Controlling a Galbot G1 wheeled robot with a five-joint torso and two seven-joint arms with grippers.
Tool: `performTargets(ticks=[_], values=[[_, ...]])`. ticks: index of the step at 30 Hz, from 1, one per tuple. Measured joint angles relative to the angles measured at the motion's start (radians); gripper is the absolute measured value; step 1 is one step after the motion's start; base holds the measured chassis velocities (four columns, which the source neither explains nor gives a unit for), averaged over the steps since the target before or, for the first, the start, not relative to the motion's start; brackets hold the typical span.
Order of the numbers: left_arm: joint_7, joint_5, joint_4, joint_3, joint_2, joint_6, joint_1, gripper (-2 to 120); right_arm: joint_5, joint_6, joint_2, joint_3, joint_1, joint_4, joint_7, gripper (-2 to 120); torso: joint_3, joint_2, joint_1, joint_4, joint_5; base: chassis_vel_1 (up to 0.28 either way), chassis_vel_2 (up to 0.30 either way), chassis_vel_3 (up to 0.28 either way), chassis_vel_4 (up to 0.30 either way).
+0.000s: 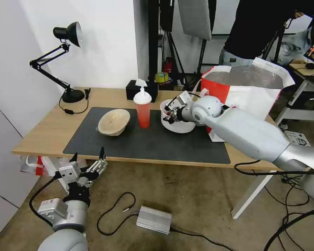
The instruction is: Pick up the trash from the table and place it into the takeout bag.
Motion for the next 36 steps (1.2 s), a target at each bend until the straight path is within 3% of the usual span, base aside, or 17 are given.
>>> performTargets(ticks=[10, 36], values=[[-0.001, 0.009, -0.016, -0.006, -0.002, 0.002, 0.004, 100, 0.042, 0.0, -0.04, 0.017, 0.02, 0.056, -0.002, 0, 0.0, 0.0, 0.0, -0.0001, 0.0, 0.0, 0.0, 0.0, 0.0], [-0.004, 0.02, -0.028, -0.013, -0.001, -0.001, 0.021, 100, 0.134, 0.002, -0.003, 0.066, 0.111, 0.06, -0.015, 0, 0.0, 0.0, 0.0, 0.0, -0.0001, 0.0, 0.0, 0.0, 0.0]])
